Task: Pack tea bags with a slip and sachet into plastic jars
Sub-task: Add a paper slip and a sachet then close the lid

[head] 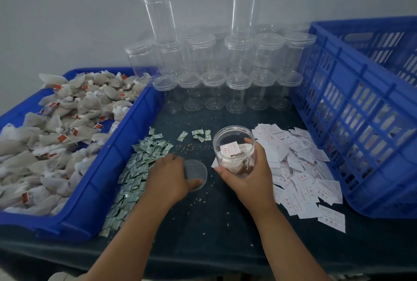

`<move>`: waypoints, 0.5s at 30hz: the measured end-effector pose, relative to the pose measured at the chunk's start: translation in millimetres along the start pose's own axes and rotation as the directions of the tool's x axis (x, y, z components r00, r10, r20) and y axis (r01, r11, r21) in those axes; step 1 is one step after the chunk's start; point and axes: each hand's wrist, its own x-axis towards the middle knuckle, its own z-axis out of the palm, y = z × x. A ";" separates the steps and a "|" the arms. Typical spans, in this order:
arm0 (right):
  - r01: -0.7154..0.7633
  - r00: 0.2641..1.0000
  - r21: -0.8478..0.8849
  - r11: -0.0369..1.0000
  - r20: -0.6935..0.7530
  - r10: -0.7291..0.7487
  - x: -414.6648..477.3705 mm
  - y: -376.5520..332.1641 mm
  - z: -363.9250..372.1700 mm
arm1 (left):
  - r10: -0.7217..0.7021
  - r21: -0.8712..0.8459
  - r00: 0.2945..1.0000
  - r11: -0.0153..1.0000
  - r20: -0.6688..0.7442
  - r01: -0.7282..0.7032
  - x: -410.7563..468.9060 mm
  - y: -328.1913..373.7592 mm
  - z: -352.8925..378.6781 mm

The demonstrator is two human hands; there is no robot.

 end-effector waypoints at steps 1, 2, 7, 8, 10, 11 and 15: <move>-0.004 1.000 -0.002 1.000 0.007 0.004 -0.5 -0.7 -0.2 | 0.003 -0.028 0.998 1.000 -0.059 -0.004 -0.7 0.2 0.7; -0.008 1.000 -0.002 1.000 0.013 0.008 -0.9 -1.8 -0.1 | -0.013 -0.091 0.995 0.996 -0.098 0.004 -1.0 1.3 0.2; -0.015 0.998 0.037 0.999 0.058 0.013 -3.1 -5.9 0.6 | -0.183 -0.615 0.976 0.786 -0.121 0.071 4.4 8.0 -9.9; -0.013 0.997 0.029 1.000 0.078 0.011 -4.0 -5.0 0.5 | -0.196 -0.701 0.969 0.712 -0.151 0.035 6.0 8.9 -12.8; -0.018 0.991 -0.004 1.000 0.133 0.018 -5.2 -3.7 0.3 | -0.198 -0.877 0.970 0.479 -0.139 -0.028 7.6 12.3 -22.7; -0.009 0.987 -0.029 1.000 0.157 0.013 -5.2 -4.1 0.4 | -0.160 -0.949 0.984 0.314 -0.082 -0.028 7.0 15.4 -29.6; 0.063 0.981 -0.101 0.993 0.188 -0.043 -3.9 -10.2 2.5 | 0.125 -0.931 0.985 0.333 -0.116 -0.151 -3.5 27.7 -54.5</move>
